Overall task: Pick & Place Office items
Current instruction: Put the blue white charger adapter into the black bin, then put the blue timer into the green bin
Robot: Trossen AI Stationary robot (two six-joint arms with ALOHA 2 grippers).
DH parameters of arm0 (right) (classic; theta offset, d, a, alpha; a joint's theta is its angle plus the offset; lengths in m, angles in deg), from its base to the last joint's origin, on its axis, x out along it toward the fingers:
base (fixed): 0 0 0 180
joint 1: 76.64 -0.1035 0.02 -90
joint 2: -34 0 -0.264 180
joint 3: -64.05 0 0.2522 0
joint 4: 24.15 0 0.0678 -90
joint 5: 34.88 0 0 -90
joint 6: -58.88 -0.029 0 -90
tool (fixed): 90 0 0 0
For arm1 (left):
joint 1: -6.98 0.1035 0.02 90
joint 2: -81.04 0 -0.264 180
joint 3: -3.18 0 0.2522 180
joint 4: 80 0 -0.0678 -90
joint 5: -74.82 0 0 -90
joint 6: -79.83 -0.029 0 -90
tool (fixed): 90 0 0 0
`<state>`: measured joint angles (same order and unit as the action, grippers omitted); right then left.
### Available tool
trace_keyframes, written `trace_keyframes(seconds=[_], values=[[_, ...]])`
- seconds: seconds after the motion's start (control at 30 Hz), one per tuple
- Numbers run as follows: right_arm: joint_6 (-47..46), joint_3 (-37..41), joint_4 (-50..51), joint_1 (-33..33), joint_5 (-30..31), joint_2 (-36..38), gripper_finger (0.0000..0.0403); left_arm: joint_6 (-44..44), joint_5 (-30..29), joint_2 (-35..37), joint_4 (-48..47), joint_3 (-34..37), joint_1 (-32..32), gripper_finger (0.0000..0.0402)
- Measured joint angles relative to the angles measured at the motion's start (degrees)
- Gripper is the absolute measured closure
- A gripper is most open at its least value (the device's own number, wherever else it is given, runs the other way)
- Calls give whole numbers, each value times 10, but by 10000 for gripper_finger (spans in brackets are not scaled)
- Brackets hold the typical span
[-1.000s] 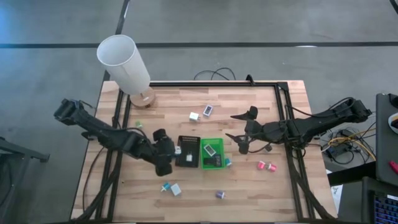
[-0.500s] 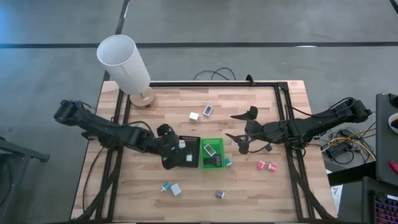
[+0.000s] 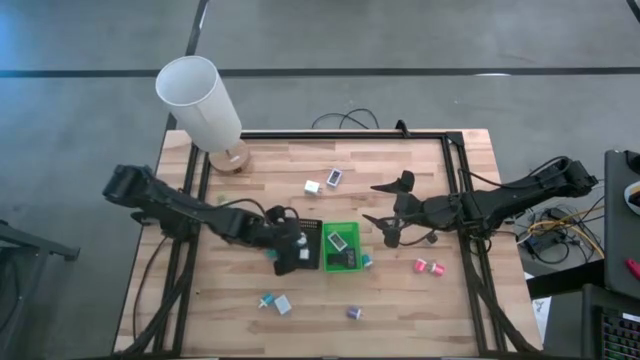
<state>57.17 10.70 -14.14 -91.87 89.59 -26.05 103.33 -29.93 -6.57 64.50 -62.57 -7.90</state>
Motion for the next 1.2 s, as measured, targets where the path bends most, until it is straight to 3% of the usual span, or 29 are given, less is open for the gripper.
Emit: trace_keyframes(seconds=[0.2,0.4,0.5,0.7,1.2], values=[[0,0,1,0,0,0,37,0,33,-7,3,-3,13,251],[0,0,1,0,-1,0,37,1,33,-3,4,-6,20,117],[0,0,1,0,-2,0,37,2,39,-3,4,-6,20,85],[-5,0,1,0,-5,0,37,2,66,0,-28,-9,21,88],[-32,5,6,0,-22,0,37,61,105,7,-323,-70,21,94]])
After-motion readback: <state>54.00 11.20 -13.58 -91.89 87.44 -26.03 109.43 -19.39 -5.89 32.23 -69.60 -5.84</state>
